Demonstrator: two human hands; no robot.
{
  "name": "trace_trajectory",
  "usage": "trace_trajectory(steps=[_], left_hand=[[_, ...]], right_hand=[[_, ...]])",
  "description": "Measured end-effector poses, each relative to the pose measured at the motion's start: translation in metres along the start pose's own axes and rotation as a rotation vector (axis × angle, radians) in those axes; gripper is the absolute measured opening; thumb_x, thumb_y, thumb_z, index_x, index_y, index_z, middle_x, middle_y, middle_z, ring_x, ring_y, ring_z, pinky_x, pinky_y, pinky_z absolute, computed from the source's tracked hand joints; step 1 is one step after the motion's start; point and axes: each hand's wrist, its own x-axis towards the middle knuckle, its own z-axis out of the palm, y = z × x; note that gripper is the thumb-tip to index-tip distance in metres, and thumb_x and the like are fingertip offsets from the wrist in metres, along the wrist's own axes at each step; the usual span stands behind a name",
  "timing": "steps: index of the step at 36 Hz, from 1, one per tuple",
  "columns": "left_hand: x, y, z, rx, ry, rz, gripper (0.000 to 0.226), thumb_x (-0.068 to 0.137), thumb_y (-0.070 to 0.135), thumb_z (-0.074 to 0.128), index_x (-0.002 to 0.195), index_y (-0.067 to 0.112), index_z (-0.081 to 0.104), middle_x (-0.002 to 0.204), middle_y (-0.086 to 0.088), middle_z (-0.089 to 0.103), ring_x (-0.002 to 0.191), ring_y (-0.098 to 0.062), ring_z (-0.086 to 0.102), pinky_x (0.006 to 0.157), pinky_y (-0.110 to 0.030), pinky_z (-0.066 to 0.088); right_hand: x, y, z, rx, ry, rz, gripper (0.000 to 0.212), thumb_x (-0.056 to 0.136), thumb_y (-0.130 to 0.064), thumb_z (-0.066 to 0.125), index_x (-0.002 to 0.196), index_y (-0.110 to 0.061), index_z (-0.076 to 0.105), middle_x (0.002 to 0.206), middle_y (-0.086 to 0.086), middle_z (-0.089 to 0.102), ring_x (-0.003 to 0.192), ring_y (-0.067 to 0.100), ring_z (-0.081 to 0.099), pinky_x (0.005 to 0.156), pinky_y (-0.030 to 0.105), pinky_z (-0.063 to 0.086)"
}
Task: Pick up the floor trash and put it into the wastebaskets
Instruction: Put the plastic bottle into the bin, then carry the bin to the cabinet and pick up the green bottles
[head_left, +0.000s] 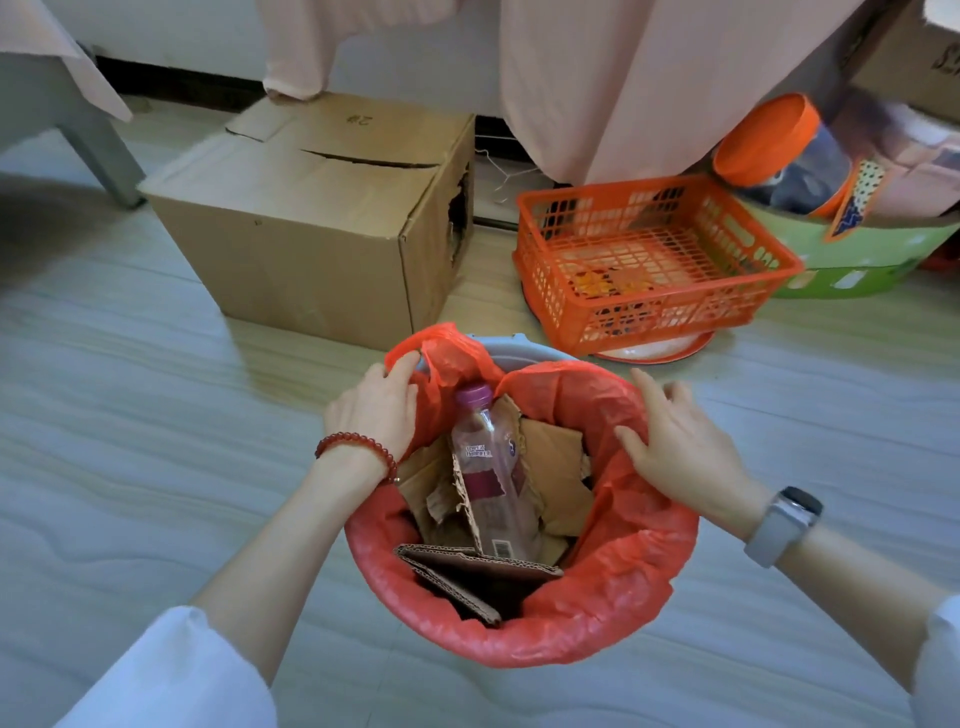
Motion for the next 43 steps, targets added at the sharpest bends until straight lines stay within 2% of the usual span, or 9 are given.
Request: trace_trajectory(steps=[4,10,15,21,25,30,36,40,43], left_hand=[[-0.012,0.003,-0.002,0.057,-0.039,-0.063,0.045,0.097,0.026,0.034,0.139,0.038,0.027,0.118,-0.012,0.054,0.099,-0.040,0.057,0.078,-0.042,0.044],[-0.061,0.019,-0.034,0.059,-0.164,-0.136,0.044,0.098,0.022,0.033,0.140,0.032,0.025,0.123,-0.013,0.054,0.092,-0.040,0.060,0.069,-0.041,0.044],[-0.113,0.039,-0.098,-0.052,-0.134,-0.192,0.043,0.097,0.023,0.037,0.140,0.031,0.031,0.117,-0.013,0.056,0.088,-0.041,0.060,0.066,-0.043,0.045],[-0.174,0.049,-0.214,-0.159,-0.110,-0.328,0.042,0.097,0.023,0.039,0.137,0.032,0.037,0.109,-0.014,0.057,0.088,-0.039,0.060,0.066,-0.043,0.046],[-0.228,0.051,-0.295,-0.226,-0.060,-0.467,0.041,0.096,0.022,0.043,0.136,0.030,0.042,0.101,-0.017,0.058,0.086,-0.041,0.059,0.068,-0.045,0.047],[-0.311,0.051,-0.386,-0.283,0.046,-0.677,0.039,0.094,0.021,0.048,0.133,0.028,0.048,0.093,-0.017,0.060,0.086,-0.039,0.059,0.069,-0.044,0.050],[-0.405,0.060,-0.462,-0.267,0.262,-0.971,0.036,0.092,0.020,0.052,0.128,0.023,0.054,0.098,-0.021,0.062,0.090,-0.040,0.060,0.071,-0.044,0.048],[-0.473,0.059,-0.491,-0.281,0.421,-1.178,0.033,0.090,0.019,0.055,0.123,0.019,0.059,0.097,-0.021,0.064,0.091,-0.039,0.060,0.073,-0.044,0.048],[-0.527,0.057,-0.504,-0.285,0.499,-1.347,0.032,0.090,0.020,0.055,0.122,0.020,0.060,0.095,-0.020,0.063,0.091,-0.038,0.060,0.073,-0.043,0.047]], right_hand=[[-0.010,0.002,0.001,0.098,-0.084,0.052,0.040,0.094,-0.033,0.043,0.131,-0.018,0.039,0.116,0.015,0.058,0.105,0.038,0.056,0.080,0.042,0.046],[-0.041,-0.010,-0.019,0.188,-0.161,0.098,0.033,0.096,-0.018,0.037,0.129,-0.013,0.039,0.114,0.019,0.055,0.099,0.041,0.055,0.076,0.045,0.045],[-0.076,-0.025,-0.085,0.187,-0.181,0.139,0.038,0.098,-0.021,0.034,0.135,-0.017,0.036,0.113,0.019,0.048,0.090,0.045,0.056,0.072,0.047,0.047],[-0.110,-0.065,-0.194,0.217,-0.244,0.045,0.038,0.097,-0.021,0.037,0.135,-0.020,0.039,0.111,0.018,0.048,0.089,0.044,0.056,0.072,0.047,0.046],[-0.134,-0.104,-0.267,0.262,-0.312,-0.082,0.045,0.096,-0.016,0.039,0.140,-0.021,0.034,0.116,0.018,0.048,0.096,0.042,0.054,0.078,0.048,0.046],[-0.169,-0.153,-0.348,0.357,-0.390,-0.280,0.043,0.094,-0.009,0.041,0.136,-0.018,0.042,0.108,0.016,0.049,0.095,0.038,0.054,0.081,0.042,0.044],[-0.209,-0.219,-0.397,0.389,-0.463,-0.565,0.037,0.096,-0.013,0.042,0.132,-0.018,0.048,0.098,0.010,0.050,0.088,0.027,0.053,0.070,0.017,0.028],[-0.245,-0.274,-0.409,0.355,-0.545,-0.765,0.035,0.097,-0.019,0.040,0.132,-0.021,0.048,0.105,0.009,0.052,0.094,0.029,0.056,0.076,0.027,0.038],[-0.280,-0.317,-0.412,0.319,-0.608,-0.917,0.037,0.096,-0.015,0.042,0.132,-0.020,0.048,0.105,0.011,0.053,0.093,0.032,0.057,0.075,0.029,0.038]])
